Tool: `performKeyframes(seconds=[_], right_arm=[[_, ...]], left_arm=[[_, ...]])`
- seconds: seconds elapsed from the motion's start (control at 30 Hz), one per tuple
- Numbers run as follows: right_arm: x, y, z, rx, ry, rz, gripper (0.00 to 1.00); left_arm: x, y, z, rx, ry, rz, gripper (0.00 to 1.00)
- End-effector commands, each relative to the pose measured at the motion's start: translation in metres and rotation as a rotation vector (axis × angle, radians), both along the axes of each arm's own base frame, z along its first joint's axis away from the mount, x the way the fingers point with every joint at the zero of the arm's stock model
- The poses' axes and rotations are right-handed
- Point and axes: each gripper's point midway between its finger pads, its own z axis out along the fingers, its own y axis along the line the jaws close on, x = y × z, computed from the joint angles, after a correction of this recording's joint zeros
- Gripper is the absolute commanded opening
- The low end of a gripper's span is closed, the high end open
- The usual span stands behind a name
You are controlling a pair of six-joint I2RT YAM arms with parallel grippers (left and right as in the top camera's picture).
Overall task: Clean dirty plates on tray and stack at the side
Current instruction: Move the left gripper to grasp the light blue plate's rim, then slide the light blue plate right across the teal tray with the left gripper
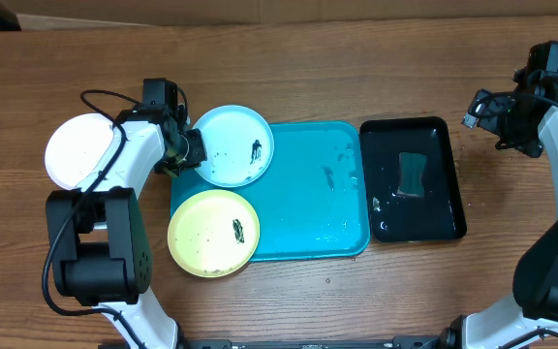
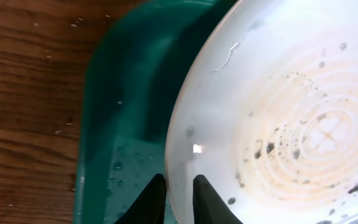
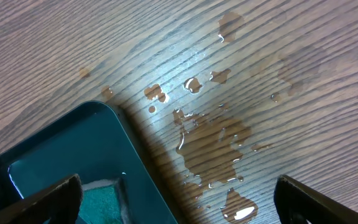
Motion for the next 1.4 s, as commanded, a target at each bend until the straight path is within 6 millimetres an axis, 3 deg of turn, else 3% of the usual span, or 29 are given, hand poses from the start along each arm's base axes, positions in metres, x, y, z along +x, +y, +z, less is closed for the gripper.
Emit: performKeyframes(seconds=[0.0,0.3,0.7,0.83,1.03,1.17,1.37], right_arm=[[0.001,-0.002,0.005,-0.005,-0.015,-0.007,1.00],[0.001,-0.002,0.005,-0.005,-0.015,-0.007,1.00],[0.001,-0.002,0.005,-0.005,-0.015,-0.007,1.00],[0.001,-0.002,0.005,-0.005,-0.015,-0.007,1.00],[0.001,-0.002,0.005,-0.005,-0.015,-0.007,1.00],[0.001,-0.002,0.005,-0.005,-0.015,-0.007,1.00],[0.001,-0.002,0.005,-0.005,-0.015,-0.007,1.00]], left_arm=[[-0.005,-0.024,-0.003,-0.087,0.018,-0.050,0.17],[-0.012,-0.070,-0.002,-0.121,0.028,-0.144,0.15],[-0.037,-0.131,0.000,-0.142,0.079,-0.264,0.19],[-0.029,-0.131,0.017,-0.141,0.070,-0.253,0.33],[0.002,-0.116,0.044,-0.078,-0.009,-0.151,0.37],[0.018,-0.101,0.039,0.005,-0.072,-0.074,0.34],[0.015,-0.091,0.020,0.063,-0.084,-0.057,0.34]])
